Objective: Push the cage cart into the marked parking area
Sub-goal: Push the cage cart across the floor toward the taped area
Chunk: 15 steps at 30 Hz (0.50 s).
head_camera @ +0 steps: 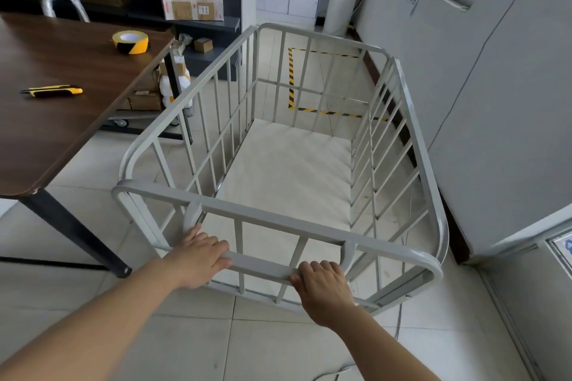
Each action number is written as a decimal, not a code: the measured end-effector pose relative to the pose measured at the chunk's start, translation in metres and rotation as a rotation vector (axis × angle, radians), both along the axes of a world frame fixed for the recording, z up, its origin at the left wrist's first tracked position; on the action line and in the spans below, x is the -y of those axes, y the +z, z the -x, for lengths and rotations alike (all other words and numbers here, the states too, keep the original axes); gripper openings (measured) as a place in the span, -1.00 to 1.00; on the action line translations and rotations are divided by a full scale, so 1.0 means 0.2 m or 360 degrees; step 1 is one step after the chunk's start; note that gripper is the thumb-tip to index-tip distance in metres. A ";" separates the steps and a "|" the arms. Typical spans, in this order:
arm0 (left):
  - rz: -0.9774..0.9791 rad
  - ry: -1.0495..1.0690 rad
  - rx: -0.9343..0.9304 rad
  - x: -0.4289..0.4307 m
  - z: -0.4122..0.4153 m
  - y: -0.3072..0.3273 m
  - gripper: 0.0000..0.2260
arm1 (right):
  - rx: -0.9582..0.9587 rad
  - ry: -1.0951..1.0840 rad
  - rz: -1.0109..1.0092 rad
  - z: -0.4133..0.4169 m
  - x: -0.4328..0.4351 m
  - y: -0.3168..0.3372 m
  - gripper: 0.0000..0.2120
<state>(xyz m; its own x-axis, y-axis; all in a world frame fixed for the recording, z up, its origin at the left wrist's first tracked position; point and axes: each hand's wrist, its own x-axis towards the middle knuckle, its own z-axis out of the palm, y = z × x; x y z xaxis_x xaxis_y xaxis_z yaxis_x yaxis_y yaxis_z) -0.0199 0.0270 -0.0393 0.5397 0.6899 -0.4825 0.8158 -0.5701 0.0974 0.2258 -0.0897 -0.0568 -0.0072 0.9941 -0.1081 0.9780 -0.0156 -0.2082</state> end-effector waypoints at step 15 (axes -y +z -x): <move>-0.0004 -0.0048 0.0127 -0.04 -0.13 -0.04 -0.69 | 0.0110 0.0012 0.0051 -0.13 -0.04 0.06 -0.07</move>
<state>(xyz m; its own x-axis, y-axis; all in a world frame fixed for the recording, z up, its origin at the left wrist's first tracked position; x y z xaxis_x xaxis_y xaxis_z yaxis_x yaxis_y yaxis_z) 0.0068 0.0349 -0.0478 0.5967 0.6740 -0.4355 0.7881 -0.5945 0.1597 0.2520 -0.0819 -0.0457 -0.0059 0.9900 -0.1406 0.9901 -0.0139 -0.1394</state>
